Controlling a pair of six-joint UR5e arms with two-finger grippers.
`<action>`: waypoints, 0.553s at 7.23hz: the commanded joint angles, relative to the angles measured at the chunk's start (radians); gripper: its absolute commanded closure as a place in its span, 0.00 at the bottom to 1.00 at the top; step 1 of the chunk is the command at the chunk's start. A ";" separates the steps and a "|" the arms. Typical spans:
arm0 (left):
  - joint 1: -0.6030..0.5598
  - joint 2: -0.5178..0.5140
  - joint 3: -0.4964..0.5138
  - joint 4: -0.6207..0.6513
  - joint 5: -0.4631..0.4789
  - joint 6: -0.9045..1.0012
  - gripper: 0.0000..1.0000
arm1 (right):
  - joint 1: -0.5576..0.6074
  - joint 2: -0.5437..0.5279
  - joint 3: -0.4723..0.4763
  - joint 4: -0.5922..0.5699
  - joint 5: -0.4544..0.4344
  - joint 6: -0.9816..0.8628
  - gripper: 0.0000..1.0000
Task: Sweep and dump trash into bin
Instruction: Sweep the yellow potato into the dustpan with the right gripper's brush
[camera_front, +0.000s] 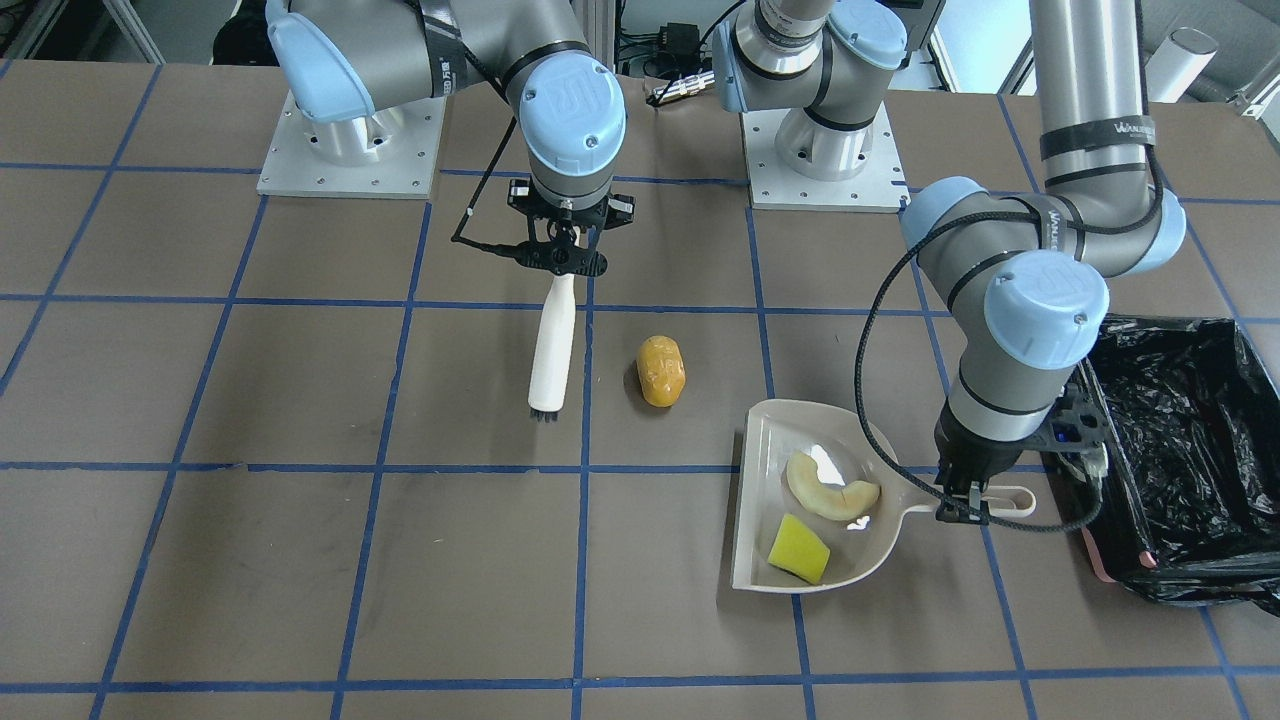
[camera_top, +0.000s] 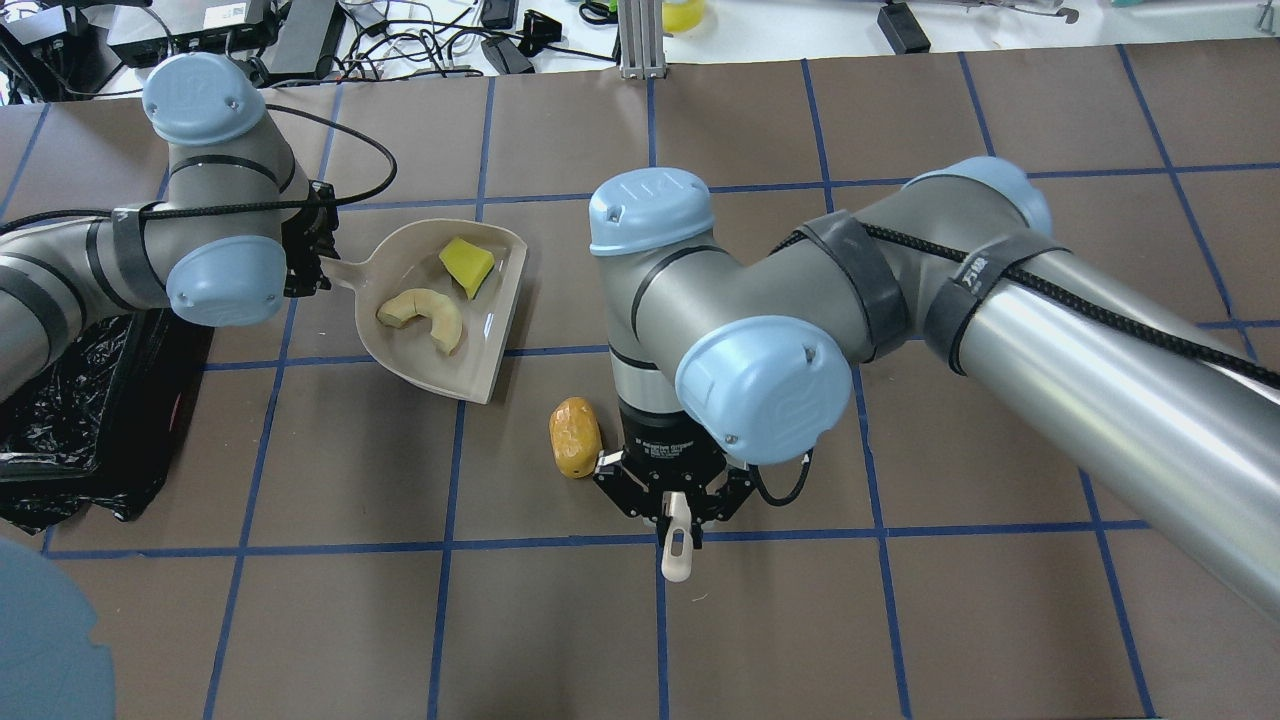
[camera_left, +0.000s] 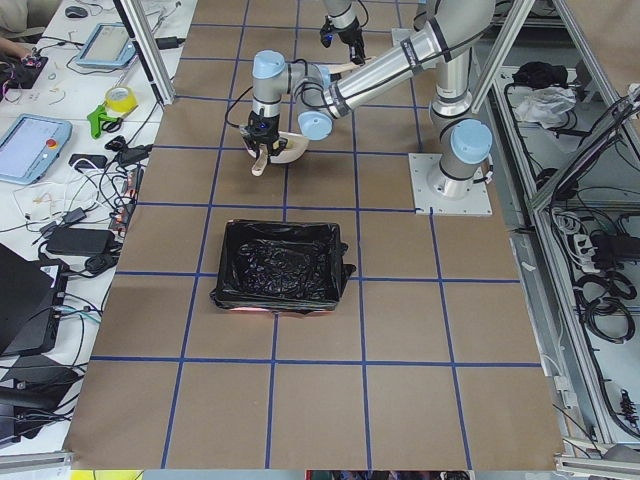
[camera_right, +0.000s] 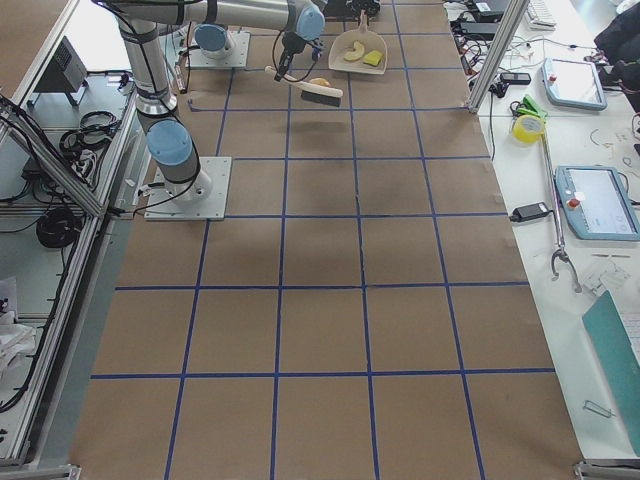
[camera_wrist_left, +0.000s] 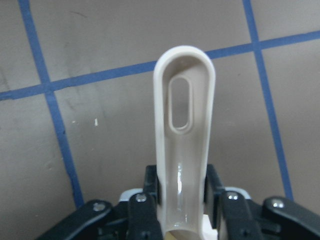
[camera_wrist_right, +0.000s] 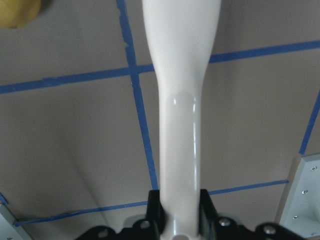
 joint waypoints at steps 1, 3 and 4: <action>-0.001 0.083 -0.125 -0.001 0.031 -0.011 1.00 | 0.076 0.007 0.038 -0.065 0.012 0.094 1.00; -0.002 0.124 -0.205 0.004 0.027 -0.077 1.00 | 0.107 0.013 0.051 -0.106 0.013 0.179 1.00; -0.002 0.141 -0.240 0.010 0.025 -0.089 1.00 | 0.111 0.022 0.052 -0.138 0.098 0.232 1.00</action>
